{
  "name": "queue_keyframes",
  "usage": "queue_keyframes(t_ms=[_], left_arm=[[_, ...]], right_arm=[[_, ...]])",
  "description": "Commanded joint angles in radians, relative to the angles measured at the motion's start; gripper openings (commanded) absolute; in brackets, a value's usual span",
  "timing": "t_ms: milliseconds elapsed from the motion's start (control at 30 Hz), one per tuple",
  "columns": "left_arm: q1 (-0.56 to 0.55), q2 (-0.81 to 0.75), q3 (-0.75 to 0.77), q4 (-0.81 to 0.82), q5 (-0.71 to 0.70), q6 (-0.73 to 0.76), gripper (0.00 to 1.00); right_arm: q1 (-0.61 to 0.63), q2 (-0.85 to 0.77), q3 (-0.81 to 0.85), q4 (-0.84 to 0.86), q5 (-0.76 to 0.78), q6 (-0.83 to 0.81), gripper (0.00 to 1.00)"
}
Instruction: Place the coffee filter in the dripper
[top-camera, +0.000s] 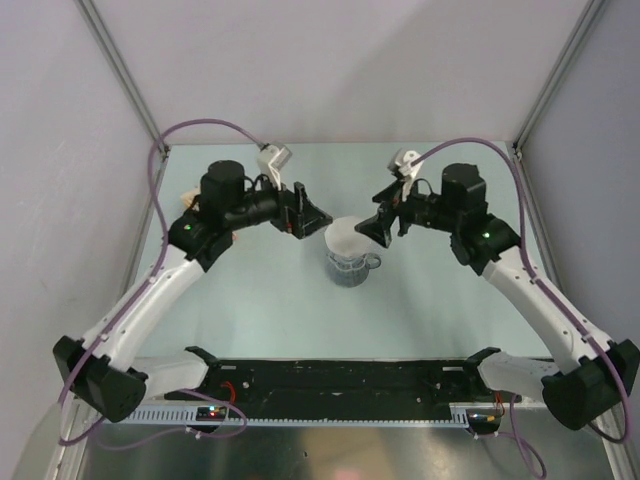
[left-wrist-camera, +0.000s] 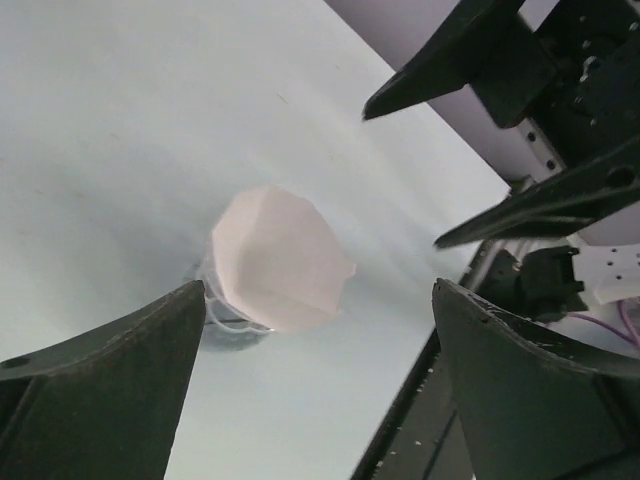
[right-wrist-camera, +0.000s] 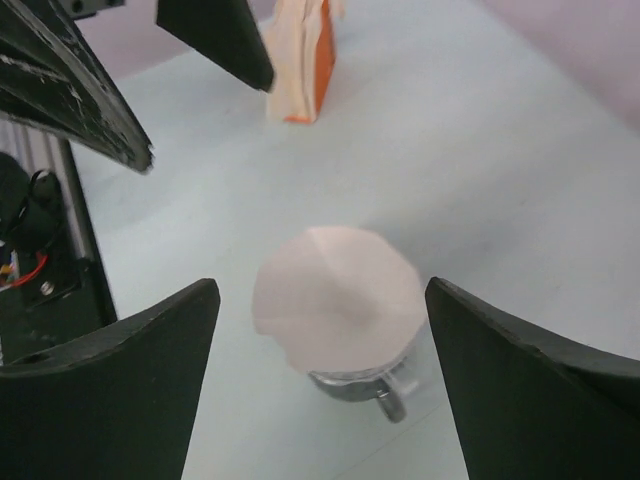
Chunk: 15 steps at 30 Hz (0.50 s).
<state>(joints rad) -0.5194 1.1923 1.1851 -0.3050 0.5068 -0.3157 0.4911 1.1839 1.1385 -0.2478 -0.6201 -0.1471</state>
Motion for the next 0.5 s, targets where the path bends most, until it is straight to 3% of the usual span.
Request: queue_keyframes(t_ms=[0, 233, 300, 467], left_arm=[[0.062, -0.05, 0.119, -0.162, -0.094, 0.179, 0.99], [0.268, -0.006, 0.295, -0.438, -0.101, 0.283, 1.0], [0.344, 0.023, 0.28, -0.507, -0.104, 0.304, 1.0], [0.393, 0.066, 0.16, -0.554, -0.32, 0.314, 1.0]], right_arm=[[-0.054, -0.1, 0.044, 0.112, 0.023, 0.044, 0.94], [-0.269, -0.222, 0.017, 0.012, 0.088, 0.093, 0.99], [-0.378, -0.243, -0.024, -0.038, 0.092, 0.102, 0.99], [-0.574, -0.215, -0.14, -0.126, 0.09, 0.098, 0.99]])
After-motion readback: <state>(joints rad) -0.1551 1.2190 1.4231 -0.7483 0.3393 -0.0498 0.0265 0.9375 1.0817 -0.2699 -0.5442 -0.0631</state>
